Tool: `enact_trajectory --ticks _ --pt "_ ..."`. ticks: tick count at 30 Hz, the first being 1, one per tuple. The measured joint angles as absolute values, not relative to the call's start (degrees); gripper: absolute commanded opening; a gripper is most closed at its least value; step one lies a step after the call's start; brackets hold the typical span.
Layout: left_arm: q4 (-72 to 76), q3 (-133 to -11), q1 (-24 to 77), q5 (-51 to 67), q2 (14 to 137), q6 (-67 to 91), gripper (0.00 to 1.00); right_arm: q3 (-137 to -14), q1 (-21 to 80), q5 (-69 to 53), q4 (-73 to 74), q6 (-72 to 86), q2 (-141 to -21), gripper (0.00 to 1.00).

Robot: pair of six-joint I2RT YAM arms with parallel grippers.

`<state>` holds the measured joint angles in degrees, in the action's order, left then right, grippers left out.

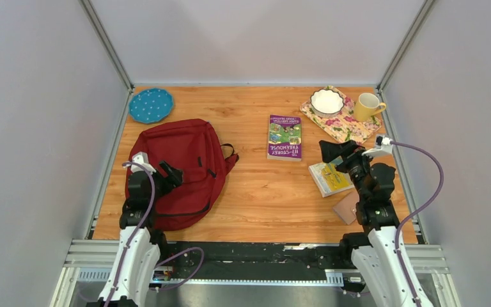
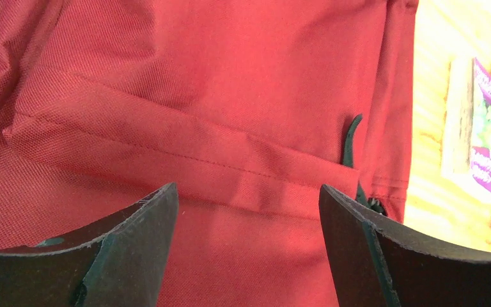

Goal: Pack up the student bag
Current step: Adjust the student bag at the center of the board.

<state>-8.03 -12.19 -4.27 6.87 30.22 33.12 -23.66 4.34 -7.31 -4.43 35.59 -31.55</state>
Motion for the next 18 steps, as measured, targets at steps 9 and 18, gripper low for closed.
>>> enact_trajectory --ticks 9,18 --pt "-11.2 -16.2 -4.3 6.6 28.8 36.1 0.95 -26.7 4.4 -19.6 6.2 35.6 -32.6 1.00" --pt "-15.4 -12.9 -4.3 8.6 28.6 43.8 0.95 -38.3 4.4 -27.2 15.0 32.5 -45.4 0.97"
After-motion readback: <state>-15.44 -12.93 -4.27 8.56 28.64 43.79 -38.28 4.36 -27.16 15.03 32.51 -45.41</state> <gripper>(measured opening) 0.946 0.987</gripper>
